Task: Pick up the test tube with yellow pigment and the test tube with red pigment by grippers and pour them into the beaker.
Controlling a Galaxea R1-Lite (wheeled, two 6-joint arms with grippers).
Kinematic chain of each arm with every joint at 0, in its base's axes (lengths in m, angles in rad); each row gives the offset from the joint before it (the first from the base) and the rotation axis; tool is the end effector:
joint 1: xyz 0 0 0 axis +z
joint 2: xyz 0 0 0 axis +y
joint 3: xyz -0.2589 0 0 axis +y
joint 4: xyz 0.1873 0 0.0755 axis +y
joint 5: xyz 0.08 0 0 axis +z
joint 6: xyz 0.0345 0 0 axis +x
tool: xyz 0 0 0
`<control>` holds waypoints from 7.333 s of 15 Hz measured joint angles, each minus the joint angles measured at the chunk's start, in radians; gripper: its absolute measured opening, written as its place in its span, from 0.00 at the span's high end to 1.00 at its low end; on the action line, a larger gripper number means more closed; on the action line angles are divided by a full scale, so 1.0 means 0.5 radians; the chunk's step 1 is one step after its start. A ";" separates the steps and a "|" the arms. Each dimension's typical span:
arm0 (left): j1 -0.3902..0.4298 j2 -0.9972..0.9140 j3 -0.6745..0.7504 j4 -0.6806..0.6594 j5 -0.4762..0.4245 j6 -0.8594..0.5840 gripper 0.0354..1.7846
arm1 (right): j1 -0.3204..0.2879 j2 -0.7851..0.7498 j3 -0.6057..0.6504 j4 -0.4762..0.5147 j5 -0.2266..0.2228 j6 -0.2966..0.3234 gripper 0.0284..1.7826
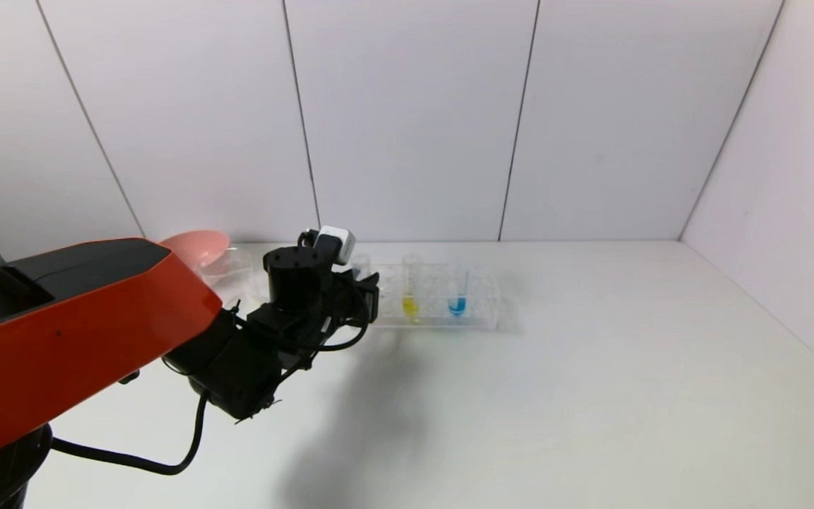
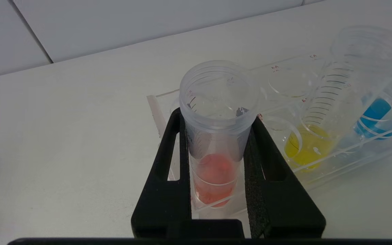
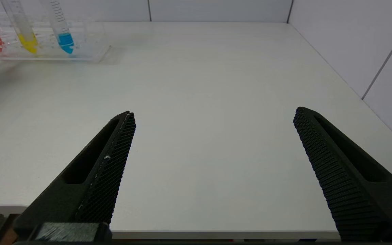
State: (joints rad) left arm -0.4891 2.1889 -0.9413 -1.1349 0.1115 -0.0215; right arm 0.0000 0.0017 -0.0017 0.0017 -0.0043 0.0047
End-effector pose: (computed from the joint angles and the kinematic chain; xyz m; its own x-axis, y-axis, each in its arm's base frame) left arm 0.3502 -0.1820 0.0445 0.9240 -0.3657 -0.1118 0.3671 0.9301 -0.0089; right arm 0.0429 -0.0001 0.0757 1.0000 -0.0043 -0.0017 0.0043 1.0000 0.0047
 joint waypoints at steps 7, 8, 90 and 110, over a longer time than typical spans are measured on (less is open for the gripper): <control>0.000 -0.046 0.018 -0.011 0.005 -0.003 0.76 | 0.000 0.000 0.000 0.000 0.000 0.000 0.05; 0.000 -0.057 0.022 -0.009 0.005 -0.003 0.76 | 0.000 0.000 0.000 0.000 0.000 0.001 0.05; 1.521 -1.030 0.143 1.045 -0.991 0.558 0.76 | 0.000 0.000 0.000 0.000 -0.001 -0.001 0.05; 1.649 -0.918 -0.602 2.272 -1.457 1.371 0.76 | 0.000 0.000 0.000 0.000 0.001 0.000 0.05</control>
State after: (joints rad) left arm 0.3351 1.7300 -1.2421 0.0013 -0.6172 0.6643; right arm 0.0000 0.0017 -0.0017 0.0017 -0.0038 0.0047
